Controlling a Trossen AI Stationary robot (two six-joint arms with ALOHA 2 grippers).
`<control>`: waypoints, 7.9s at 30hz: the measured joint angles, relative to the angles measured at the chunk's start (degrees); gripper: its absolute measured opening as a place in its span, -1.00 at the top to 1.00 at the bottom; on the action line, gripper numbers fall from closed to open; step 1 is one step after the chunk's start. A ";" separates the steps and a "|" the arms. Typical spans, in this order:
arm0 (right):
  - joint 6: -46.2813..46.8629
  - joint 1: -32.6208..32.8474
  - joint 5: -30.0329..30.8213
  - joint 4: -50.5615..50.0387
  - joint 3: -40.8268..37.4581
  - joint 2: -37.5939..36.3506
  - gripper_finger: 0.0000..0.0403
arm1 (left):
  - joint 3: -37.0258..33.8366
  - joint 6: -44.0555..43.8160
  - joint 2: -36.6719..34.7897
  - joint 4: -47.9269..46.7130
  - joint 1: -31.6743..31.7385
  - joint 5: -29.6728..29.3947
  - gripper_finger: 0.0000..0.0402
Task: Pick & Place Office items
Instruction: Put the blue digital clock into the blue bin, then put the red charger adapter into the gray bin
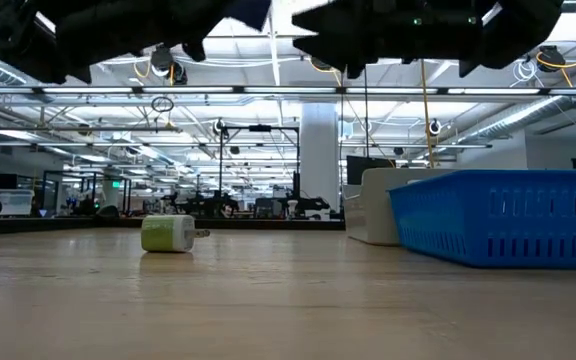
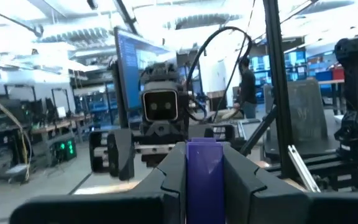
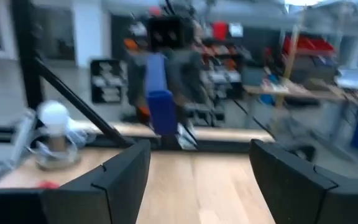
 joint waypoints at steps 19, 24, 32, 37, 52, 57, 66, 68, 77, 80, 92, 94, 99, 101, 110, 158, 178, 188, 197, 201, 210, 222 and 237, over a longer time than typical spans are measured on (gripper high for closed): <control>-1.49 2.29 -3.21 7.32 0.89 3.20 -0.32 | 9.49 0.36 9.65 -0.11 -0.61 2.19 0.71; -1.70 2.32 -3.09 7.37 0.89 3.20 -0.23 | 10.15 0.53 9.90 -1.37 -0.39 2.35 0.71; -1.70 2.29 -5.96 7.34 0.89 3.20 0.23 | 10.13 0.49 9.95 -1.54 -0.39 2.34 0.71; -3.20 2.29 -6.29 7.30 0.89 3.20 0.57 | 10.11 0.34 9.95 -1.62 -0.39 2.30 0.71; -5.33 2.19 -5.91 4.37 0.92 2.78 0.72 | 10.04 -8.78 6.96 -7.02 -0.41 -0.48 0.14; -5.33 2.18 -5.89 3.44 0.92 2.70 0.72 | 10.04 -3.85 0.51 -17.79 -0.32 -0.57 0.01; -2.53 4.52 -5.82 -21.49 0.92 -9.81 0.72 | 10.04 0.54 -19.31 -51.18 0.98 -0.62 -0.12; -2.53 6.21 -5.84 -27.92 0.92 -13.00 0.72 | 10.04 0.74 -24.40 -58.03 1.28 -0.63 -0.13; 3.74 13.92 -5.86 -49.39 0.92 -23.83 0.72 | 9.94 0.93 -39.25 -79.32 1.59 -0.50 -0.07; 6.62 15.88 -5.37 -54.50 0.92 -25.54 0.71 | 8.44 1.95 -41.17 -79.45 1.38 -0.46 -0.04; 18.40 20.30 -2.56 -66.65 -0.58 -25.38 0.72 | -5.26 -0.55 -47.38 -68.08 2.96 -2.05 0.08; 19.63 20.30 -2.67 -64.99 -2.53 -25.07 0.72 | -6.89 -0.60 -48.60 -66.87 3.31 -2.02 0.10; 23.12 20.30 -2.78 -58.77 -8.01 -24.83 0.72 | -9.20 -1.50 -52.02 -65.81 3.80 -2.51 0.14; 23.55 20.30 -2.78 -56.35 -9.64 -24.83 0.72 | -9.70 -1.60 -53.02 -66.02 3.96 -3.03 0.15; 24.53 20.30 -3.83 -44.14 -16.35 -22.55 0.70 | -10.03 -2.02 -54.64 -65.41 3.95 -3.98 0.19; 2.66 11.17 -5.55 -7.42 -18.08 -21.44 0.28 | -10.00 -20.03 -51.22 -62.46 3.96 -3.59 -0.07; 3.42 6.86 -2.57 -7.10 -18.08 -21.44 -0.01 | 2.71 -33.86 -33.81 -76.44 -8.71 -6.96 -0.06; -4.98 3.58 -2.57 3.93 -18.08 -21.85 -0.04 | 24.10 -44.14 -11.91 -102.61 -22.47 -7.99 -0.06; -7.22 1.22 -2.57 7.23 -18.06 -27.44 -0.04 | 39.50 -65.73 6.98 -117.84 -28.03 5.11 -0.06; -7.89 1.22 -2.59 3.55 -18.06 -29.22 -0.04 | 42.05 -74.93 13.26 -116.61 -28.90 5.36 -0.06; -12.37 1.25 -2.59 2.47 -18.06 -29.94 -0.04 | 42.10 -75.70 20.49 -107.24 -28.06 16.28 -0.06; -16.50 0.47 -2.78 3.02 -18.06 -29.94 -0.01 | 42.08 -61.39 21.50 -113.07 -41.02 8.86 -0.06; -15.65 -0.92 -2.81 2.95 -18.06 -29.94 0.00 | 42.39 -56.90 27.16 -116.48 -46.34 -9.35 -0.06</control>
